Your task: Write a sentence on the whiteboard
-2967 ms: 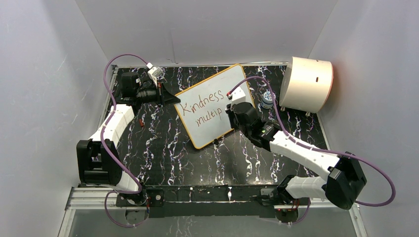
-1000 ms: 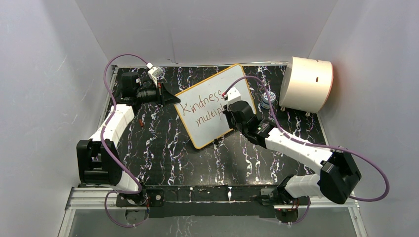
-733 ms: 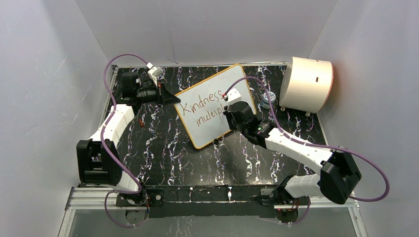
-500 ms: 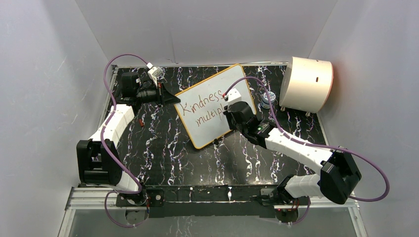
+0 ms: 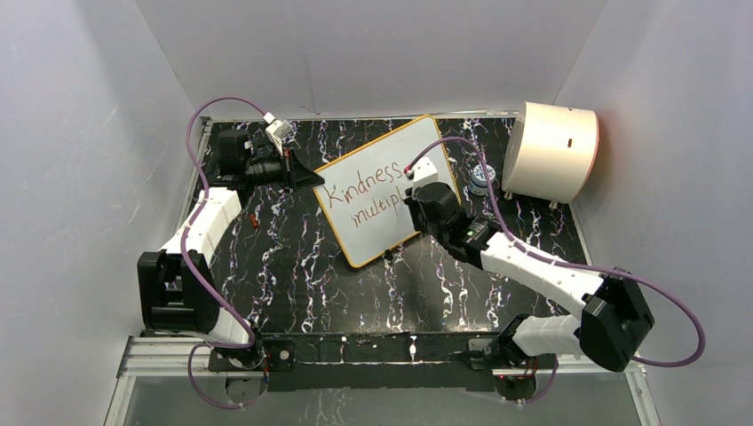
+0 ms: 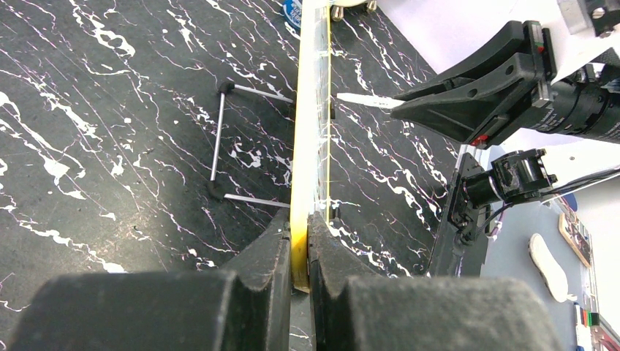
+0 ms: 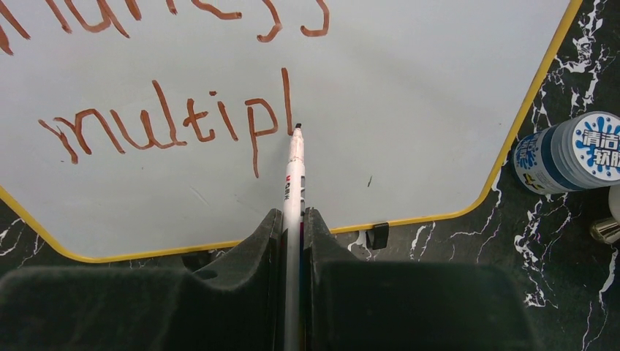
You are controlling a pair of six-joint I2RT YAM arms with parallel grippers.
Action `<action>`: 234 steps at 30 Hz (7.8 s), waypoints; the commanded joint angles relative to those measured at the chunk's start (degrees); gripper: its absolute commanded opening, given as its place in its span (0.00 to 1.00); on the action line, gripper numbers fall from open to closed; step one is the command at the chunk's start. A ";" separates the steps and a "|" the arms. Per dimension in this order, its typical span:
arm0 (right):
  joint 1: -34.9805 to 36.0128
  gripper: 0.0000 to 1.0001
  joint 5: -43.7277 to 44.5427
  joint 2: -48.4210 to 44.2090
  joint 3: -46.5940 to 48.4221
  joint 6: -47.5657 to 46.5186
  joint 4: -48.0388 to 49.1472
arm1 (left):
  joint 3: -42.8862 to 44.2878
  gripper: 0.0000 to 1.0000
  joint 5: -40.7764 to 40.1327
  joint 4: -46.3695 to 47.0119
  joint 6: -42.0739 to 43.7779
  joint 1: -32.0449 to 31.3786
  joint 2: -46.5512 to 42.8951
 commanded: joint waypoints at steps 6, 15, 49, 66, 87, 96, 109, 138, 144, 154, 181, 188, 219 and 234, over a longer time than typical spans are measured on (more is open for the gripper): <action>-0.63 0.00 1.19 -1.59 0.85 -0.97 6.43 | -2.58 0.00 -3.43 -7.39 4.96 -3.11 2.70; -1.35 0.00 0.49 0.49 0.94 -0.91 7.22 | -2.60 0.00 -3.32 -7.39 4.95 -3.11 2.70; -2.49 0.00 -1.22 -2.52 -1.11 -0.55 4.59 | -2.51 0.00 -3.44 -7.42 4.96 -3.11 2.53; -2.49 0.00 -1.47 -0.02 -0.69 0.40 4.83 | -2.50 0.00 -3.26 -7.42 4.94 -3.11 2.87; -2.57 0.00 -0.86 0.12 -1.48 0.73 2.90 | -2.46 0.00 -3.46 -7.39 5.00 -3.11 2.88; -2.57 0.00 -1.82 -0.72 -2.29 1.42 0.28 | -2.49 0.00 -3.53 -7.39 4.99 -3.11 3.05; -3.19 0.00 -0.29 -3.18 -1.41 0.38 3.14 | -2.53 0.00 -3.61 -7.39 4.94 -3.11 2.88; -5.23 0.00 -3.56 -0.06 -0.59 -0.04 6.25 | -2.58 0.00 -3.60 -7.53 5.06 -3.11 3.07; -5.72 0.00 -2.34 0.03 -0.54 -0.19 5.77 | -2.60 0.00 -3.72 -7.56 5.10 -3.15 3.05; -6.32 0.00 -0.87 -0.20 -0.70 -0.33 6.13 | -2.54 0.00 -3.60 -7.57 5.11 -3.19 3.14; -6.70 0.00 -7.89 0.38 0.55 -2.02 7.51 | -2.38 0.00 -3.58 -7.70 5.11 -3.28 3.04; -6.66 0.00 -8.88 -0.37 0.06 -1.99 7.09 | -2.38 0.00 -3.58 -7.70 5.11 -3.33 3.14; -6.70 0.00 -5.79 -0.76 -2.65 -0.96 0.12 | -2.51 0.00 -3.79 -7.69 5.11 -3.37 3.14; -7.02 0.00 -1.05 -0.90 -2.54 0.09 2.98 | -2.43 0.00 -4.04 -7.91 5.21 -3.37 2.88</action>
